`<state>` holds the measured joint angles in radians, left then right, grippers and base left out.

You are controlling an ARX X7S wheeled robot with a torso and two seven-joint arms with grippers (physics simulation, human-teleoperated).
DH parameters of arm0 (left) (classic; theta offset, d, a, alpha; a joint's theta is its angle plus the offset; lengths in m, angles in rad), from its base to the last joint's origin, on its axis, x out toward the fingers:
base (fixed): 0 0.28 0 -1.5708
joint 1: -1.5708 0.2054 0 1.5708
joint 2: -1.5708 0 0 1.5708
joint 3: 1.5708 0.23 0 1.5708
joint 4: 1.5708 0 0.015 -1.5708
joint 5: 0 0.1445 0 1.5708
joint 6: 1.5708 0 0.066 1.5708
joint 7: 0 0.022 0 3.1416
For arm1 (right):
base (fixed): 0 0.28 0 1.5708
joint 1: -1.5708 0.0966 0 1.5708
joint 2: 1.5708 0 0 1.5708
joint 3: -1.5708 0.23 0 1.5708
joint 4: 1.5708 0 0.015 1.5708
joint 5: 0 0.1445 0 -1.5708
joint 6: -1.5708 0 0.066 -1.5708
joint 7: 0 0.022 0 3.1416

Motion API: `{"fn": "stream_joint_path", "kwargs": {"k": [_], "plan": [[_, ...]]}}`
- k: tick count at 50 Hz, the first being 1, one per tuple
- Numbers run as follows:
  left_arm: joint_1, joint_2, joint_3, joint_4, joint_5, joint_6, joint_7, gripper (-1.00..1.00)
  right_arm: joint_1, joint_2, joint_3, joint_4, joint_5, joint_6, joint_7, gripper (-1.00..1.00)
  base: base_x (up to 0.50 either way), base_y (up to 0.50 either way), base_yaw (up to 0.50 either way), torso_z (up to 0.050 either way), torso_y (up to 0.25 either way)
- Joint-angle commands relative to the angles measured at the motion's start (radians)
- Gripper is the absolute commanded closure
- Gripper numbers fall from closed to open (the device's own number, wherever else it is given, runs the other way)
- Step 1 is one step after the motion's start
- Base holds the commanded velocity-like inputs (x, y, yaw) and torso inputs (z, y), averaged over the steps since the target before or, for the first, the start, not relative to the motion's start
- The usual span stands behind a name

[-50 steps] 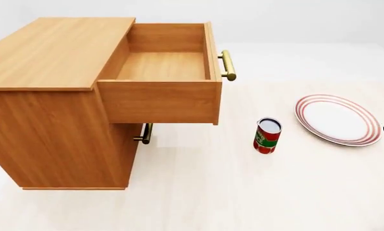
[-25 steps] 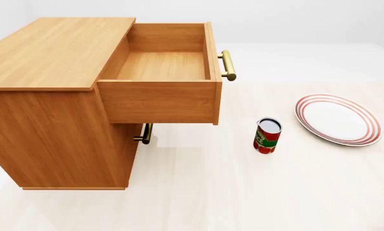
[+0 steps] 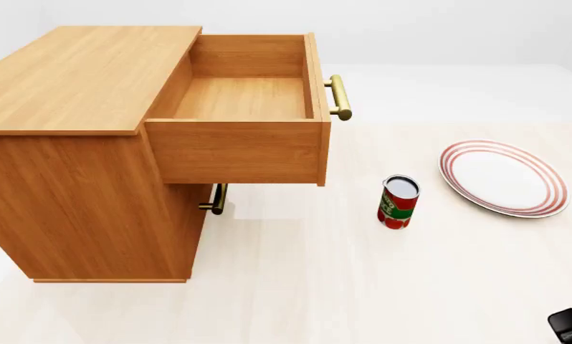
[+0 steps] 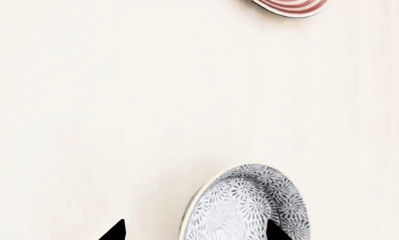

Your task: Put the bowl in the top drawer of the cabinet.

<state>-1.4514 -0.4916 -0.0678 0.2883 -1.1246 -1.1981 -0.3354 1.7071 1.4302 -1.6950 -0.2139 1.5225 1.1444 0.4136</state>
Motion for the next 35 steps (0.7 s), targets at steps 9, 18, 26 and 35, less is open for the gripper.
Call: {"fn": "stream_joint_path", "kwargs": {"k": [9,18,26,35], "plan": [[0.007,-0.005,0.005,0.001,-0.009,0.008,-0.009,-1.0,-0.176,-0.035,-0.09,0.088,-0.015,-0.222,0.112,-1.0,0.0,0.0,0.0,0.0,0.0],[0.008,-0.004,0.011,-0.001,-0.011,0.011,-0.014,-1.0,-0.247,-0.052,-0.12,0.127,-0.003,-0.301,0.114,-1.0,0.0,0.0,0.0,0.0,0.0],[0.003,-0.003,0.018,-0.006,-0.012,0.013,-0.018,-1.0,-0.32,-0.069,-0.149,0.168,0.008,-0.38,0.105,-1.0,0.0,0.0,0.0,0.0,0.0],[-0.004,-0.004,0.034,-0.016,-0.003,0.022,-0.011,-1.0,-0.357,-0.056,-0.168,0.194,0.007,-0.403,0.09,1.0,0.0,0.0,0.0,0.0,0.0]]}}
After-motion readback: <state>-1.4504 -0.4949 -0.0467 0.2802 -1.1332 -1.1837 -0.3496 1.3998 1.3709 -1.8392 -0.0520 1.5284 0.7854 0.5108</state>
